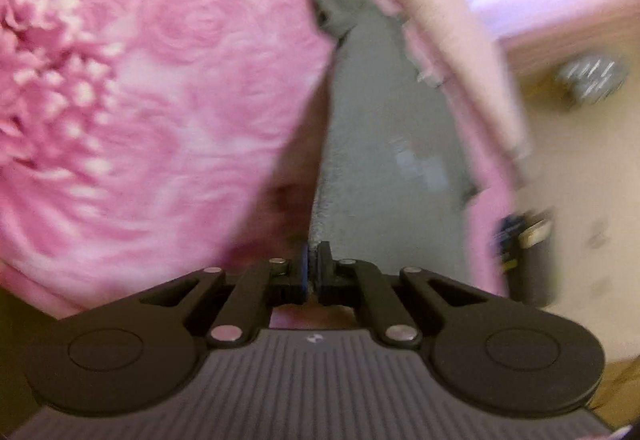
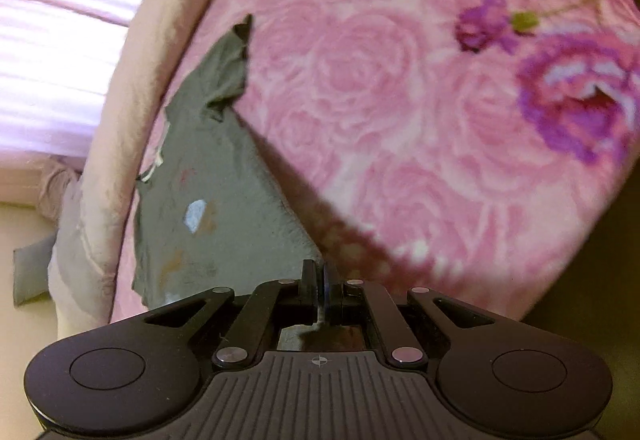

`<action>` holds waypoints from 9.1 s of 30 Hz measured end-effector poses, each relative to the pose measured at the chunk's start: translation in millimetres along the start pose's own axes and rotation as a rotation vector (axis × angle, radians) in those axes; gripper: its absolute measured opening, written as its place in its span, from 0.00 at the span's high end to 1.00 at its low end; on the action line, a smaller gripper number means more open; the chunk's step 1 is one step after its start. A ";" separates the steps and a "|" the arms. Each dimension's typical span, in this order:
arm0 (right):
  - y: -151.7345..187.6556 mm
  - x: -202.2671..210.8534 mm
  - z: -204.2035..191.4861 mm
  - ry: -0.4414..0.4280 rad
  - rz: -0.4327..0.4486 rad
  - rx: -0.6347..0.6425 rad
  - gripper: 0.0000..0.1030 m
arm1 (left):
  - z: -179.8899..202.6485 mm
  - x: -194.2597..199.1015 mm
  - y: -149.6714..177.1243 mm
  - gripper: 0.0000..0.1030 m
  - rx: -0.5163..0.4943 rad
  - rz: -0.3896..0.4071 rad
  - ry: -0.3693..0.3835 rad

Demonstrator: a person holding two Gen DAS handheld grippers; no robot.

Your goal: Fold clothes

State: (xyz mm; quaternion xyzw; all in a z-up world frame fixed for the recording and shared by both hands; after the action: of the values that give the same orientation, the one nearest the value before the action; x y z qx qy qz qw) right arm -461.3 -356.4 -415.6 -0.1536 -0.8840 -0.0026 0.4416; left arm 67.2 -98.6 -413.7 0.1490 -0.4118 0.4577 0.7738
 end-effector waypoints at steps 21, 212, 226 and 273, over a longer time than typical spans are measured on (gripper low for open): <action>2.1 -22.3 -31.8 0.352 0.032 0.505 0.31 | 30.9 -24.7 9.9 0.82 -0.307 -0.051 -0.304; 78.8 89.2 -199.7 0.252 -0.222 0.929 0.36 | 286.2 65.5 117.0 0.54 -0.386 0.085 -0.673; 30.4 52.3 -202.4 0.358 -0.170 0.778 0.36 | 253.6 25.5 18.6 0.53 -0.386 0.065 -0.561; -185.9 -240.2 -205.0 0.418 0.134 0.642 0.36 | 96.3 -189.6 -347.0 0.99 -0.079 0.489 -0.337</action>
State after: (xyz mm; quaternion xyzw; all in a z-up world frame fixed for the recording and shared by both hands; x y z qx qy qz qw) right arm -217.2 -627.0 -453.8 -0.0612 -0.7187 0.2719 0.6370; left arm 261.4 -454.4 -450.2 0.0891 -0.5758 0.5828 0.5665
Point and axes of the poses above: each gripper's, at about its wrist camera, not at the fingertips, and x roughly against the way its jaws point, z to its right, y to its underside, the point moved 9 cm from there along -x, roughly the way its jaws point, and after that the axes turned 4 degrees about x, right-handed, at the moved point
